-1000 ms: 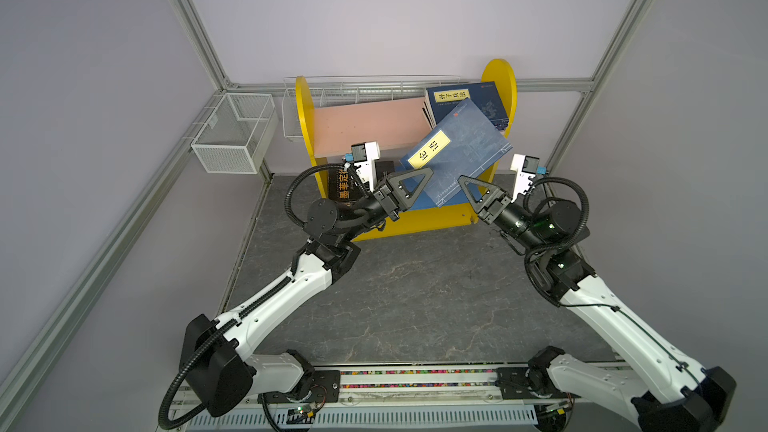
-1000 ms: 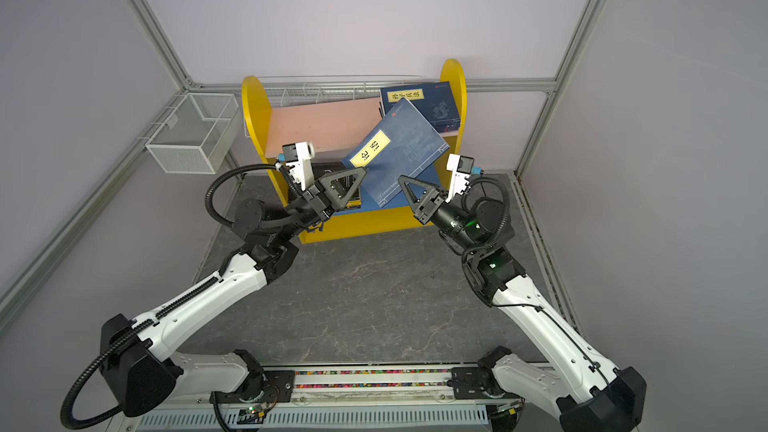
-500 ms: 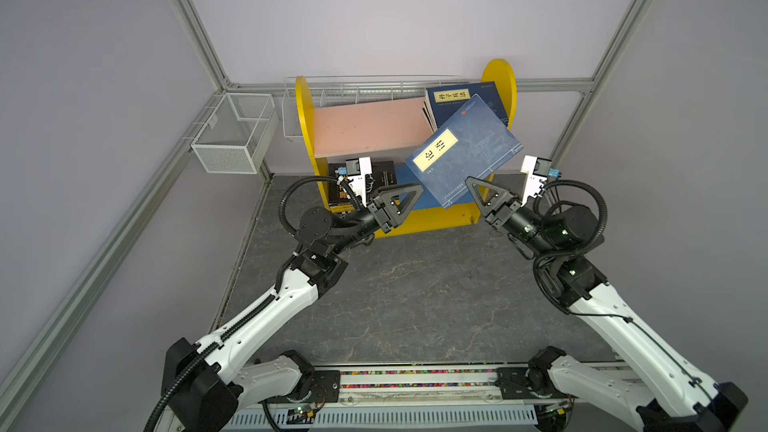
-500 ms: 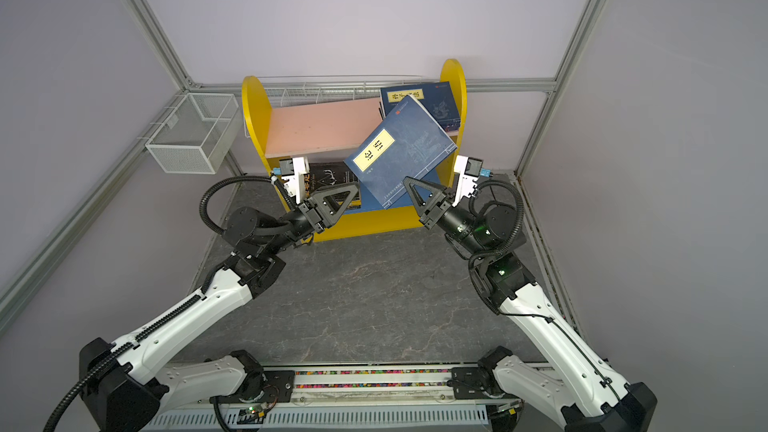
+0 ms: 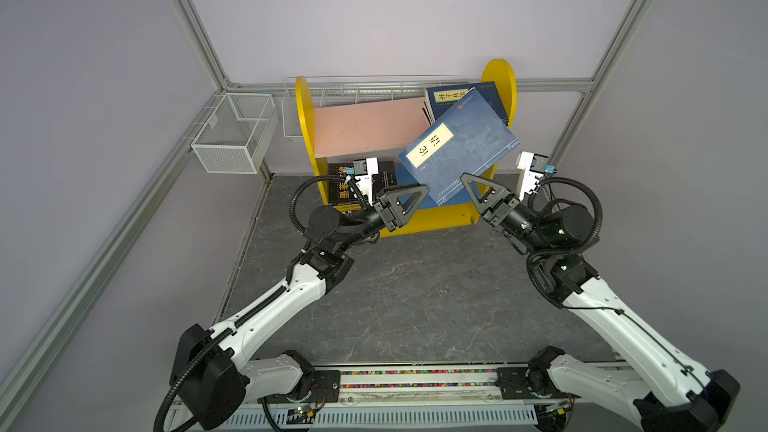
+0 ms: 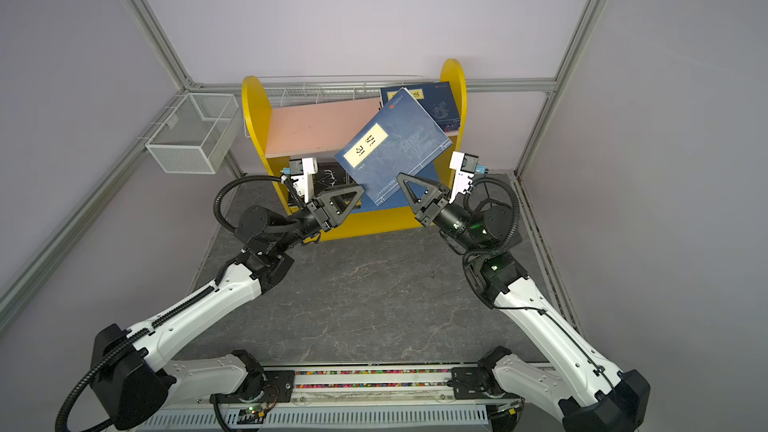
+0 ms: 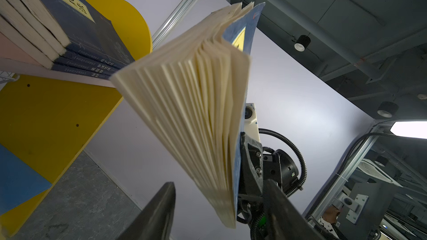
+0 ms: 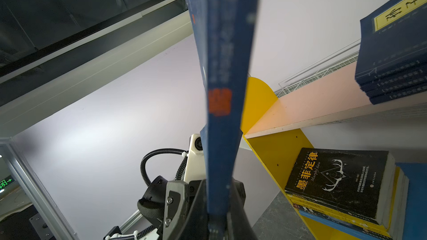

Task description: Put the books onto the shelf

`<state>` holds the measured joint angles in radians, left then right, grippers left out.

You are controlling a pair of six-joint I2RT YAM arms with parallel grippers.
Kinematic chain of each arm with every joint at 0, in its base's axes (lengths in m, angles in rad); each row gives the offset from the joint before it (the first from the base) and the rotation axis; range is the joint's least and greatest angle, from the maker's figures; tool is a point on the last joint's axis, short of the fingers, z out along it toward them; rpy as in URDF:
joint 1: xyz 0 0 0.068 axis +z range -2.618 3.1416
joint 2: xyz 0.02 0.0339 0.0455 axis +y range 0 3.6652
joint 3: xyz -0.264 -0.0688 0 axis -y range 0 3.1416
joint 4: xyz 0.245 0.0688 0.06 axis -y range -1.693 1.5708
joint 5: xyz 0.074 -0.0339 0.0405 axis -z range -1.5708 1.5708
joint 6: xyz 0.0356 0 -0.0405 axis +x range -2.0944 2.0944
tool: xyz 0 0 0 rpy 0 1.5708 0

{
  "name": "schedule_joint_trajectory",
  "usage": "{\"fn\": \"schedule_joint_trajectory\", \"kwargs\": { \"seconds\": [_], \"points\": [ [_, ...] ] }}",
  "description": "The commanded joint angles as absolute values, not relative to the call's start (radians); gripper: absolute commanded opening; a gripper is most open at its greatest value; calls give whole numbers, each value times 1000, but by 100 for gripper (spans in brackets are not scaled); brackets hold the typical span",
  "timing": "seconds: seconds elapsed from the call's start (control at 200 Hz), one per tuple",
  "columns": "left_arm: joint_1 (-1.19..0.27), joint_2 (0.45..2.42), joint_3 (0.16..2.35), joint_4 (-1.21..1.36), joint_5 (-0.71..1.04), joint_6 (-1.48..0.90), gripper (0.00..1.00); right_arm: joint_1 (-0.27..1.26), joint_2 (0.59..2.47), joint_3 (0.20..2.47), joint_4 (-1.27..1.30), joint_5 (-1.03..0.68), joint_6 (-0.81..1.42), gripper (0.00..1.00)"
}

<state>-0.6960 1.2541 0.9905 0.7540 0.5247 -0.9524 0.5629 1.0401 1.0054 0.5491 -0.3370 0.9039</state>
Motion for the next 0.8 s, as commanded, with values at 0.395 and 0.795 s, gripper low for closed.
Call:
{"fn": "schedule_joint_trajectory", "kwargs": {
  "seconds": [0.395, 0.795],
  "points": [
    [-693, 1251, 1002, 835, 508, -972, 18, 597, 1034, 910, 642, -199, 983, 8],
    [-693, 1276, 962, 830, 561, -1009, 56, 581, 1042, 924, 811, -255, 1011, 7]
  ]
}}
